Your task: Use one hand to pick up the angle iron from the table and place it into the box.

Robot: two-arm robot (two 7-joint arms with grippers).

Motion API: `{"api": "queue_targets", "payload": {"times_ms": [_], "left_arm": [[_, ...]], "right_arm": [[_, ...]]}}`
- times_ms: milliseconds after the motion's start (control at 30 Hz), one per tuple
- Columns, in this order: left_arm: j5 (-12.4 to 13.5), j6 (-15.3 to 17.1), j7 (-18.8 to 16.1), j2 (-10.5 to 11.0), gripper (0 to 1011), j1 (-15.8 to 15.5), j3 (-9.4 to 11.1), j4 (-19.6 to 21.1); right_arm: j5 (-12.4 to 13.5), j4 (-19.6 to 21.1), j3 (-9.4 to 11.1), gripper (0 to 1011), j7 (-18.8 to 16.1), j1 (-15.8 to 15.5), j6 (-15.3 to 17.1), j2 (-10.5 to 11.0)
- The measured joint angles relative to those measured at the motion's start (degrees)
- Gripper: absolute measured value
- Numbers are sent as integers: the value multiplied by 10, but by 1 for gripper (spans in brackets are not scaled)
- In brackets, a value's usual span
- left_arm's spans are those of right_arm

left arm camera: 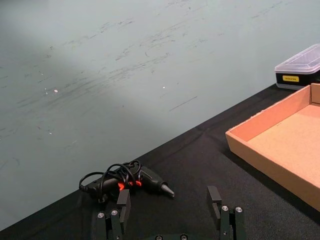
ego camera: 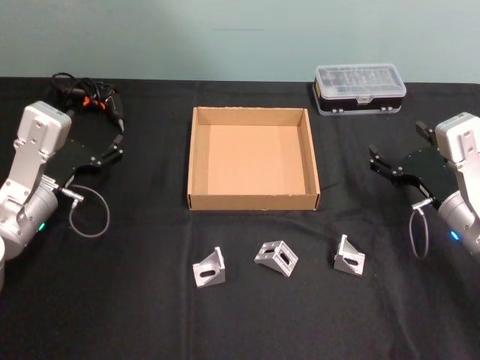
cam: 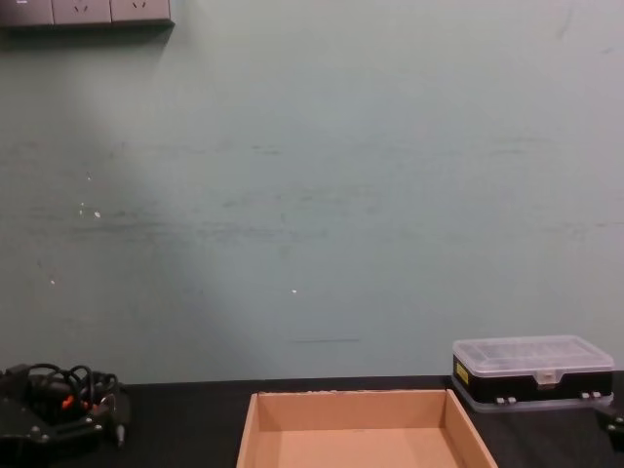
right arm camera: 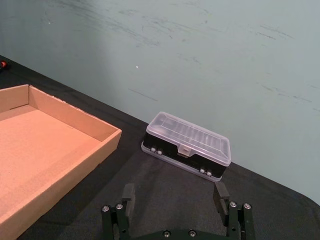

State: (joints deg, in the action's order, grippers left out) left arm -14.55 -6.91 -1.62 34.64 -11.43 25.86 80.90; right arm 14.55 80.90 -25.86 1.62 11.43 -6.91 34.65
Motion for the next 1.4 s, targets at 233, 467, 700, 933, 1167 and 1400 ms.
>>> {"api": "queue_targets", "payload": {"times_ms": [233,467,700,933,1167,1400], "left_arm": [[0,0,0,0,1000,0,0,0],[0,0,0,0,1000,0,0,0],[0,0,0,0,1000,0,0,0],[0,0,0,0,1000,0,0,0],[0,0,0,0,1000,0,0,0],[0,0,0,0,1000,0,0,0]], "right_arm": [[0,0,0,1000,0,0,0,0],[0,0,0,1000,0,0,0,0],[0,0,0,1000,0,0,0,0],[0,0,0,1000,0,0,0,0],[0,0,0,1000,0,0,0,0],[0,0,0,1000,0,0,0,0]]}}
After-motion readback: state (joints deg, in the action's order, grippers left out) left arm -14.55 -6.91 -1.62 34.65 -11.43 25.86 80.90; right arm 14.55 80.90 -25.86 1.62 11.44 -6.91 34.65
